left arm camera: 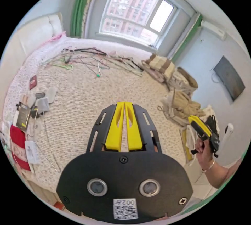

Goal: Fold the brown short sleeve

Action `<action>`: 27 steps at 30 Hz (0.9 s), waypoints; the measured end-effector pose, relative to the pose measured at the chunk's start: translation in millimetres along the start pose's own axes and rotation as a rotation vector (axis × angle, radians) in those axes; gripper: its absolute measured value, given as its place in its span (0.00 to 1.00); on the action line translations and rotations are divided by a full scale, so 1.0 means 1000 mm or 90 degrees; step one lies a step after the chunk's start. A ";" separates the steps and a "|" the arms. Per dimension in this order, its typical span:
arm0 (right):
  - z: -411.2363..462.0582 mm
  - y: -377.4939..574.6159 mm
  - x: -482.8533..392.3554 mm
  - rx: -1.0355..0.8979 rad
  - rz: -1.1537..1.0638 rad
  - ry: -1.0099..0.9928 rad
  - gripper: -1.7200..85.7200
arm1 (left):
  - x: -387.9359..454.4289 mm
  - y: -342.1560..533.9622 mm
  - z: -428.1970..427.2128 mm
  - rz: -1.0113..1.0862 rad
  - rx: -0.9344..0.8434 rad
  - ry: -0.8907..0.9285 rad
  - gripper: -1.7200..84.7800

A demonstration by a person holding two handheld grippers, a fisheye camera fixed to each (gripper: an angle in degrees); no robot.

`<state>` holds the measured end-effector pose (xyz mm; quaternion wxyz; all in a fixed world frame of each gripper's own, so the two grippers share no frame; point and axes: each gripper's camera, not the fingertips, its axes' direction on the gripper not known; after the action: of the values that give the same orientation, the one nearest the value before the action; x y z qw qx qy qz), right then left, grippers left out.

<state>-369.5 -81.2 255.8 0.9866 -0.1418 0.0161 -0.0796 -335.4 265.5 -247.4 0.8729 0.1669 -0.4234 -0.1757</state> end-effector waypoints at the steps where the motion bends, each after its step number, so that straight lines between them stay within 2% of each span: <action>1: -0.003 -0.004 -0.012 0.008 -0.018 0.002 0.09 | -0.002 0.003 -0.006 0.006 0.006 -0.022 0.01; 5: -0.009 -0.005 -0.053 0.016 -0.069 0.014 0.08 | -0.029 0.027 -0.017 0.002 -0.012 -0.027 0.01; 9: -0.012 0.014 -0.109 -0.008 -0.082 0.007 0.08 | -0.049 0.051 -0.023 0.025 -0.009 -0.093 0.01; 14: -0.010 0.045 -0.186 -0.054 -0.039 0.003 0.06 | -0.078 0.073 -0.022 0.070 0.003 -0.123 0.01; 22: -0.021 0.089 -0.308 -0.088 0.043 -0.032 0.01 | -0.131 0.117 -0.025 0.158 -0.024 -0.085 0.01; 27: -0.024 0.116 -0.352 -0.108 0.015 -0.053 0.01 | -0.173 0.145 -0.009 0.101 -0.073 -0.052 0.01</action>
<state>-700.4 78.8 203.5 0.9718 -0.2275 -0.0166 -0.0606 -404.5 472.6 -306.6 0.8743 0.0755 -0.4595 -0.1366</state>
